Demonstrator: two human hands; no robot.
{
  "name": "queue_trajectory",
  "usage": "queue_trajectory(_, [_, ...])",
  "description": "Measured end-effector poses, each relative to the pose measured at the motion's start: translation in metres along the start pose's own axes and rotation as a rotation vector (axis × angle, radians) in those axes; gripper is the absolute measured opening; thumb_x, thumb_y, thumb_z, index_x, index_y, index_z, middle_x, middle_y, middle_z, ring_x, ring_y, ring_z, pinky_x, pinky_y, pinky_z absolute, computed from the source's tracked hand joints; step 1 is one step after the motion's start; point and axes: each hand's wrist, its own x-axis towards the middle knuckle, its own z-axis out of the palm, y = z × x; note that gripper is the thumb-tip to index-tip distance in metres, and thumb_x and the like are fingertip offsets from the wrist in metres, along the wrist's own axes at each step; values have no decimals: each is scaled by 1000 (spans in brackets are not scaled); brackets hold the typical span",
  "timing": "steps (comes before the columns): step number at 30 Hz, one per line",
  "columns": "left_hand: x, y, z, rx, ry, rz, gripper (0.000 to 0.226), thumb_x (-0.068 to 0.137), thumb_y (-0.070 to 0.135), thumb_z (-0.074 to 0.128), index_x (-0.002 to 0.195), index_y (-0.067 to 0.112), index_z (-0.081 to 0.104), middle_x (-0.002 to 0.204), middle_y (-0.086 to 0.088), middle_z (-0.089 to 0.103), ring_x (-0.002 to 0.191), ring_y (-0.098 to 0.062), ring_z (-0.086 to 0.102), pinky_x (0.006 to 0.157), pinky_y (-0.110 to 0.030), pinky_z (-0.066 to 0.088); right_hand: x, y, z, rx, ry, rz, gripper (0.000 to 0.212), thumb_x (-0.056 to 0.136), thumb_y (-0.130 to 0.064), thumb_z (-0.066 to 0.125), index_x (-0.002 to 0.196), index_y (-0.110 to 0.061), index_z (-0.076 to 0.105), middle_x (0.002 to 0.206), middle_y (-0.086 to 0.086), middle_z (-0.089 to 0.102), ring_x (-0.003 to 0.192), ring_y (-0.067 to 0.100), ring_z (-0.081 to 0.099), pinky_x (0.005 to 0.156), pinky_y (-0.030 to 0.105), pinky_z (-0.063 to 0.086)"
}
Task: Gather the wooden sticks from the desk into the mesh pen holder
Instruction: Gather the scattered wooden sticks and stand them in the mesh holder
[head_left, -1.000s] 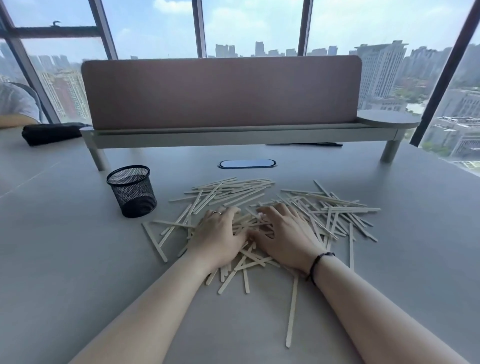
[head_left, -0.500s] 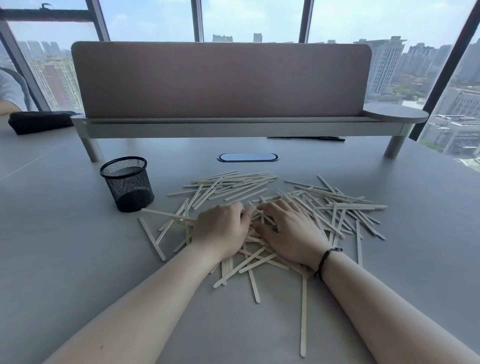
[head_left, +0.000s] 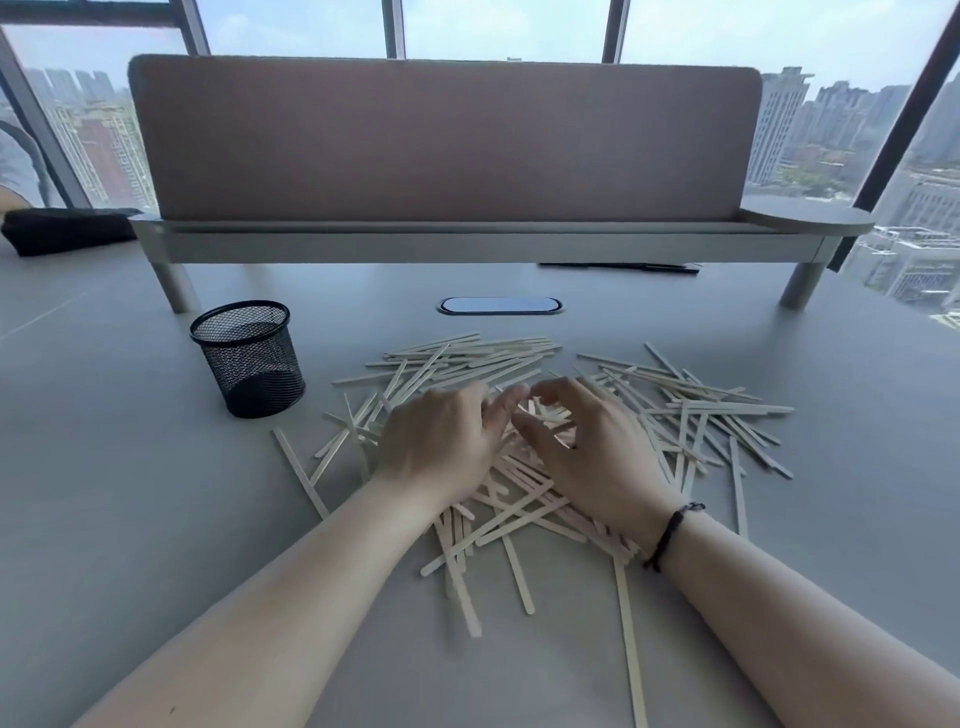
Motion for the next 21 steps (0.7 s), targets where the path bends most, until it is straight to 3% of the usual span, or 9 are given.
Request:
queue_trajectory(5, [0,-4,0,-63,110,-50,65,98,70,27,58,20,39,50,5,47,50,-24,50,49,-30,28,-4,5,-6,159,65,136,44,86,-59,57,120,-31,61,111,-16,65,105,3,59,79,21,42])
queue_trajectory(8, [3,-9,0,-161,177,-106,69,96,72,28,54,18,34,44,4,40,48,-27,47,49,-30,26,-3,6,-11,190,70,171,46,87,-55,62,126,-31,56,111,-13,64,107,5,58,82,25,42])
queue_trajectory(10, [3,-11,0,-239,198,-112,70,96,73,28,53,18,33,41,5,37,44,-24,45,47,-29,27,-3,4,-14,241,72,188,57,84,-63,59,131,-33,50,111,-14,64,107,4,59,84,27,44])
queue_trajectory(12, [3,-9,-4,-312,226,-100,67,97,70,31,53,20,29,41,6,31,41,-18,36,46,-30,27,-4,-1,-16,322,60,166,59,79,-73,51,124,-34,54,104,-13,69,100,5,64,83,30,51])
queue_trajectory(14, [2,-3,-10,-401,248,-95,67,98,68,33,52,19,28,41,5,29,41,-15,31,45,-36,29,-5,-9,-19,507,5,107,52,82,-74,49,111,-32,62,88,-5,73,78,14,68,73,37,55])
queue_trajectory(17, [0,11,-16,-478,239,-78,72,97,70,30,53,13,36,44,0,37,43,-18,37,48,-42,35,-11,-22,-19,775,-128,42,42,88,-57,63,110,-21,63,66,7,68,49,18,55,50,28,45])
queue_trajectory(21, [-3,21,-18,-555,234,-85,67,95,69,37,54,17,33,44,5,34,45,-11,32,46,-32,29,-19,-38,-4,872,-228,48,31,89,-25,73,105,-1,63,60,6,66,46,17,58,48,28,47])
